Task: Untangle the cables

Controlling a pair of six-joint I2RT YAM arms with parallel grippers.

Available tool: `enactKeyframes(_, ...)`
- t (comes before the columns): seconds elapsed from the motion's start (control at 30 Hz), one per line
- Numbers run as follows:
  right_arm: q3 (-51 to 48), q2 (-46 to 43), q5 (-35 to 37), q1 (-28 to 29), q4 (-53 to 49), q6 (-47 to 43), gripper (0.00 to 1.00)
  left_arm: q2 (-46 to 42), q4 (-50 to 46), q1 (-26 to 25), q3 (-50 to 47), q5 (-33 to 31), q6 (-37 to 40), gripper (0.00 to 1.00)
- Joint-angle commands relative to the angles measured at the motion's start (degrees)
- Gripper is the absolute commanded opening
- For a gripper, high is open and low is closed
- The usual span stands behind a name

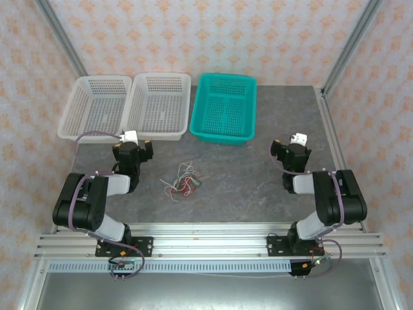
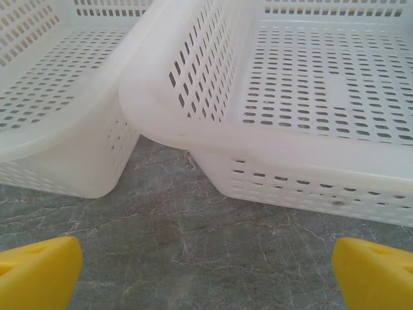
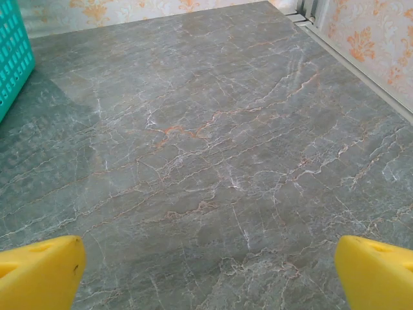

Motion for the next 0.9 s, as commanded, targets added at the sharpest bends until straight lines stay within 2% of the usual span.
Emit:
enactKeyframes(0.0, 0.3, -0.5, -0.2, -0.3, 0.9, -0.3, 0.99, -0.3, 1.8, -0.2, 0.0, -0.2, 0.8, 1.0)
enactKeyframes(0.5, 0.8, -0.4, -0.1, -0.3, -0.1, -0.2, 0.99, -0.3, 1.8, -0.2, 0.0, -0.3, 0.8, 1.0)
enactKeyframes(0.6, -0.4, -0.7, -1.6, -0.3, 1.8, -0.7, 0.99, -0.3, 1.8, -0.2, 0.0, -0.3, 0.8, 1.0)
enactKeyframes(0.67, 0.9, -0.9, -2.5, -0.3, -0.4, -1.2, 0.99, -0.3, 1.8, -0.2, 0.0, -0.3, 0.8, 1.0)
enactKeyframes(0.77, 0.8, -6.3, -0.2, 0.5, -4.6, -1.3, 0.99, -0.3, 1.8, -0.1, 0.0, -0.2, 0.8, 1.0)
enactKeyframes(0.87, 1.3, -17.5, 3.3, 0.9, -16.2, 4.0, 0.99, -0.4, 1.8, -0.2, 0.0, -0.2, 0.8, 1.0)
